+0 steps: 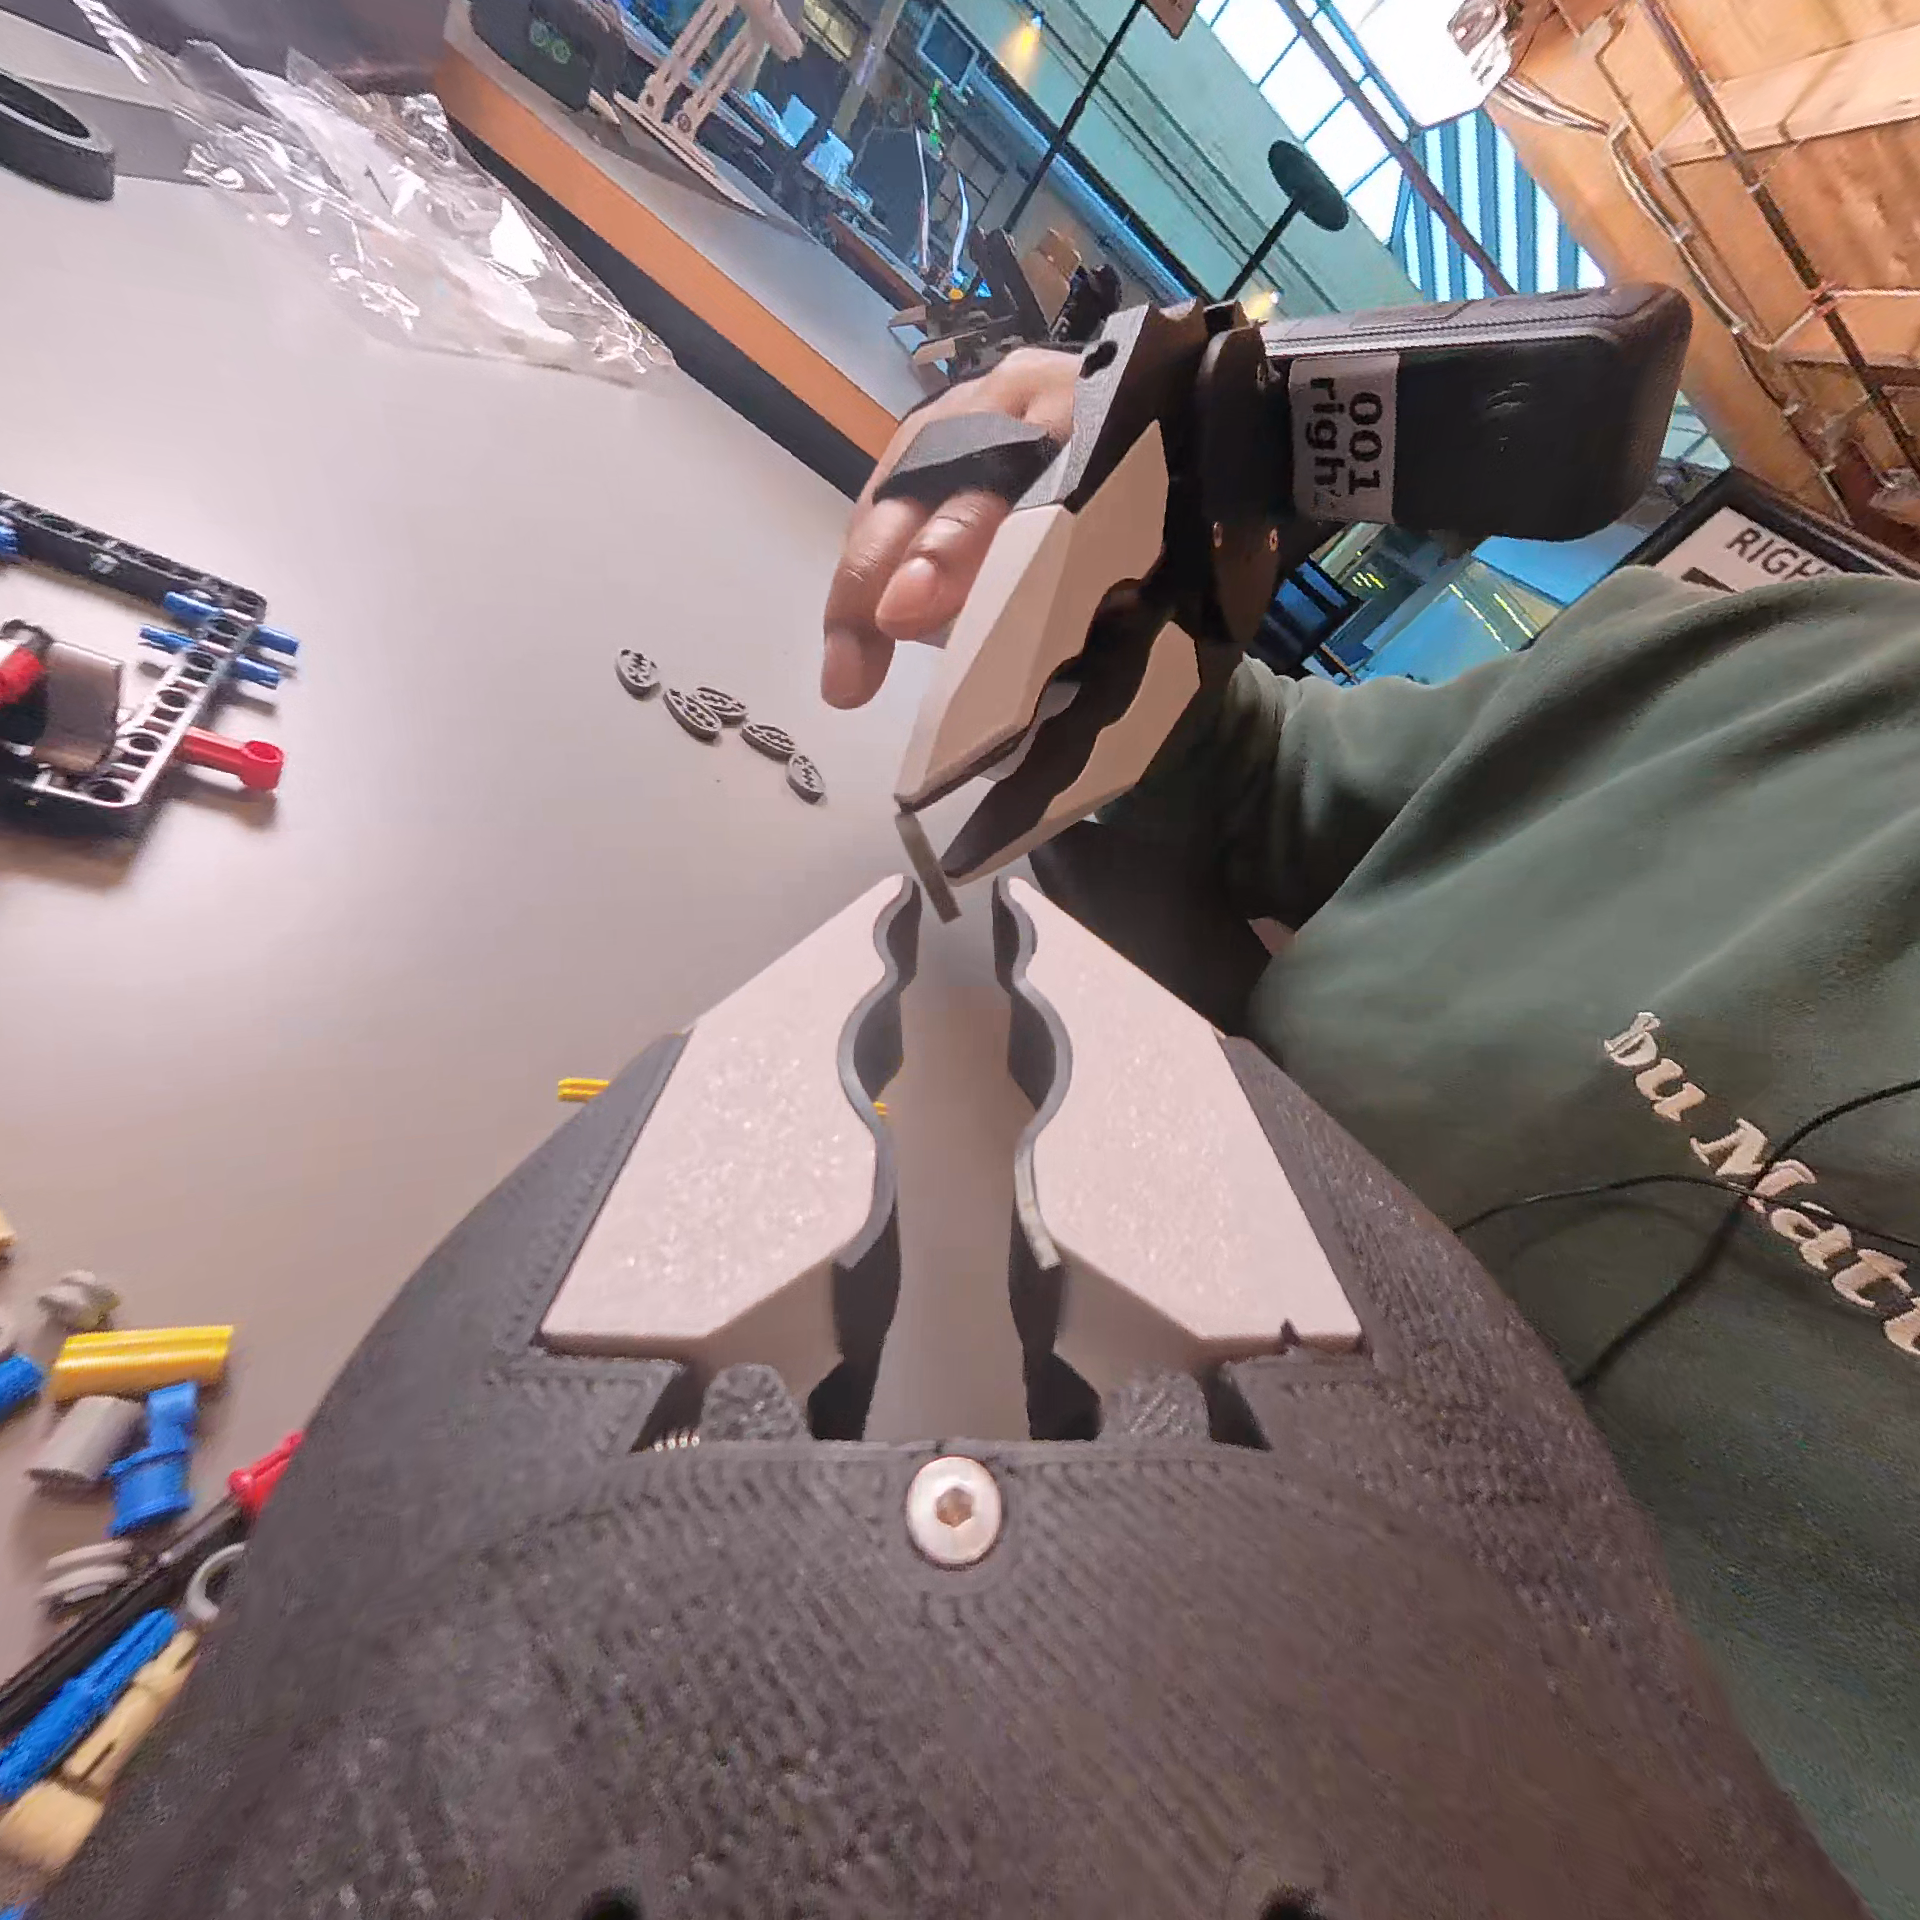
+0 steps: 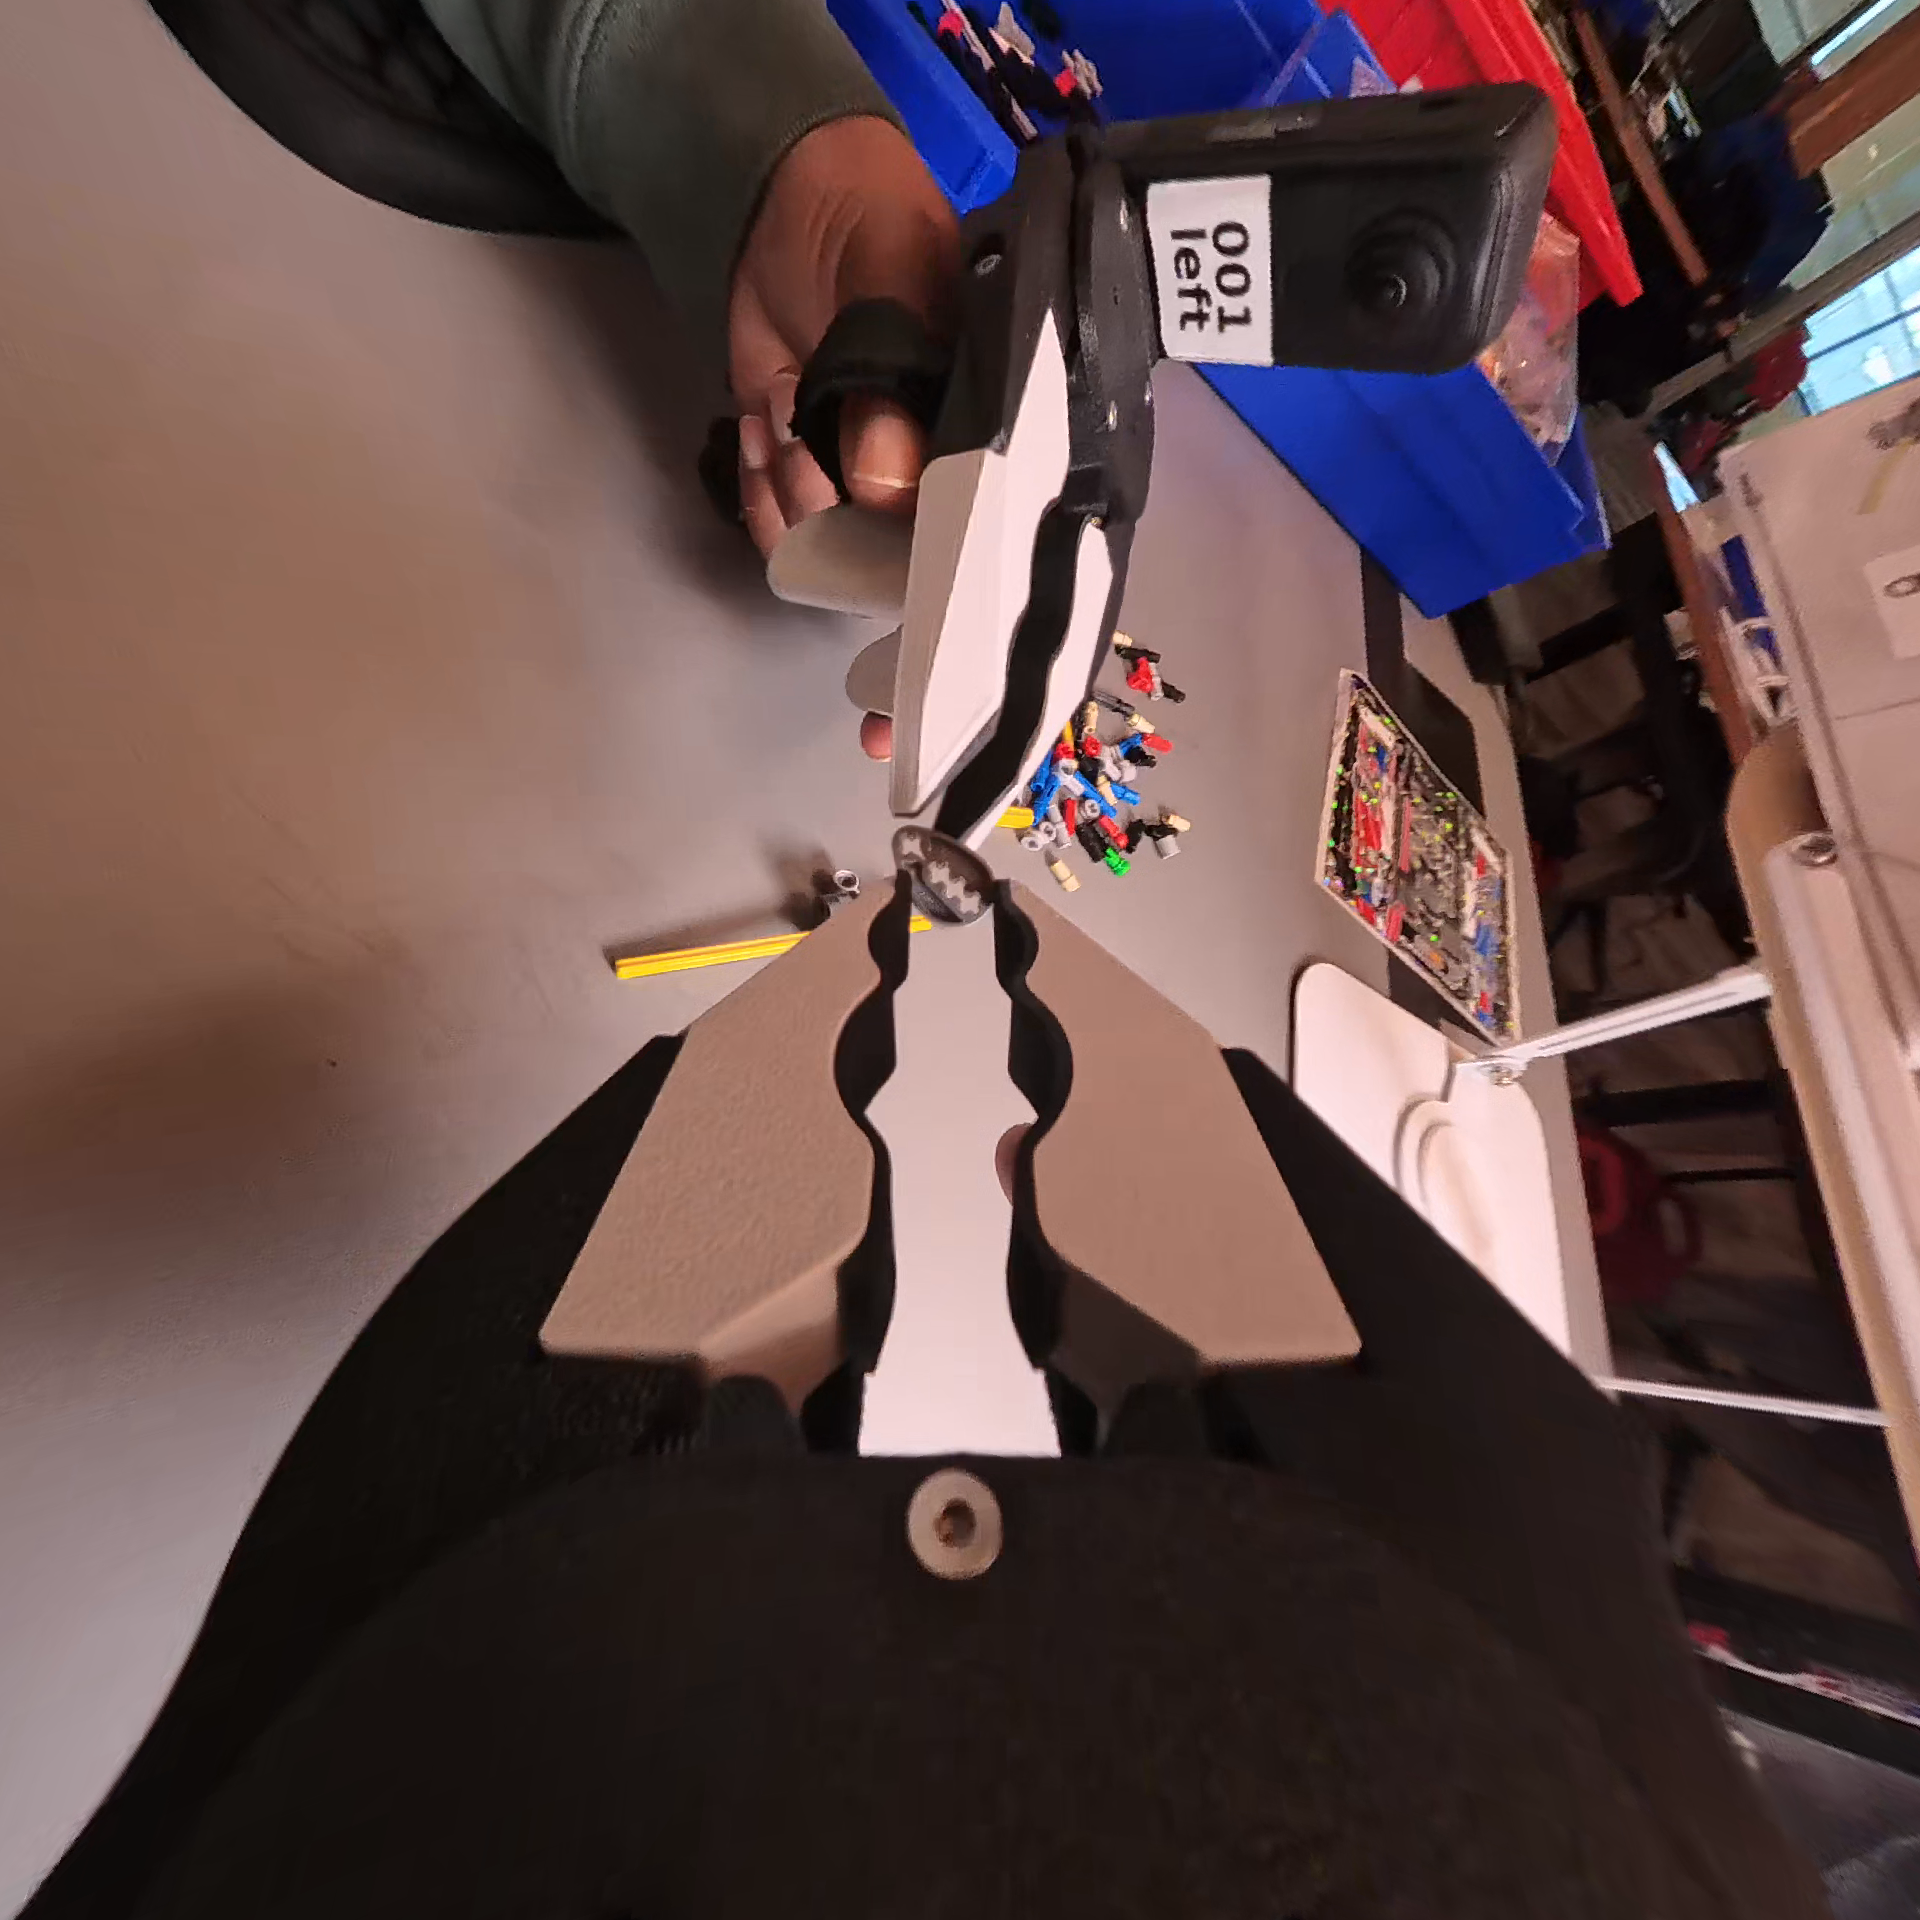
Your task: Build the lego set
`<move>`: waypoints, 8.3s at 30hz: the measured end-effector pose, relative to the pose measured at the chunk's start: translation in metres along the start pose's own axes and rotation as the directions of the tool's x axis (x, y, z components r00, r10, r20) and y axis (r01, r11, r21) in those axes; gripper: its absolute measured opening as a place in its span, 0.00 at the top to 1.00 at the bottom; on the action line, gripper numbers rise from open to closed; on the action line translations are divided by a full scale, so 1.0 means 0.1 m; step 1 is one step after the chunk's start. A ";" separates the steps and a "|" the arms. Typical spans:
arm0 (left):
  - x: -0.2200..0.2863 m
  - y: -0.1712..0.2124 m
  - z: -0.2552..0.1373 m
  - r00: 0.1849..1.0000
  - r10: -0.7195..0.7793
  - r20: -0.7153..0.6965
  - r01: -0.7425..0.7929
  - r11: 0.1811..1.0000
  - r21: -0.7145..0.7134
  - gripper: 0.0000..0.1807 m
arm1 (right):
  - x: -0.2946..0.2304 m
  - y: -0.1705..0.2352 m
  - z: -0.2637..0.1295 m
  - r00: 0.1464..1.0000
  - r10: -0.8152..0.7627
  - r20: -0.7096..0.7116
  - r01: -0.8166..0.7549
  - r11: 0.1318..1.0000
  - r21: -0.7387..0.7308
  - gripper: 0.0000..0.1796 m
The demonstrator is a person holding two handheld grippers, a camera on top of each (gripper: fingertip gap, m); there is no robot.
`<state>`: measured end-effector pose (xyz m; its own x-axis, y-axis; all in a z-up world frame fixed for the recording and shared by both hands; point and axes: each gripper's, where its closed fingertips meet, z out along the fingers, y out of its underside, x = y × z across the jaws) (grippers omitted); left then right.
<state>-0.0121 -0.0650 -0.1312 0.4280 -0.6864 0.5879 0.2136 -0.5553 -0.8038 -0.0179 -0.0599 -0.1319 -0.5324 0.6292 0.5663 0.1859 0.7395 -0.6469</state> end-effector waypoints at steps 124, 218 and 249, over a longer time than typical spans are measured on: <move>-0.20 0.38 0.18 0.952 -0.293 0.084 0.302 0.943 -0.141 0.97 | -0.34 0.24 -0.06 0.955 0.271 -0.121 -0.262 0.961 0.087 0.88; 0.93 0.63 -0.03 0.691 0.108 -0.715 -0.430 0.856 -0.286 0.99 | -0.75 -0.83 -0.41 0.904 0.044 0.426 -0.127 0.978 0.168 0.88; 1.00 0.61 -0.09 0.660 0.088 -0.746 -0.395 0.886 -0.244 0.99 | -0.77 -0.96 -0.39 0.915 0.057 0.400 -0.165 0.956 0.242 0.88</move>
<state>0.0356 -0.1721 -0.1208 -0.3539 -0.8524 0.3849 -0.1941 -0.3356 -0.9218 0.0375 -0.1699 -0.0937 -0.8070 0.5218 0.2765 0.0661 0.5451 -0.8357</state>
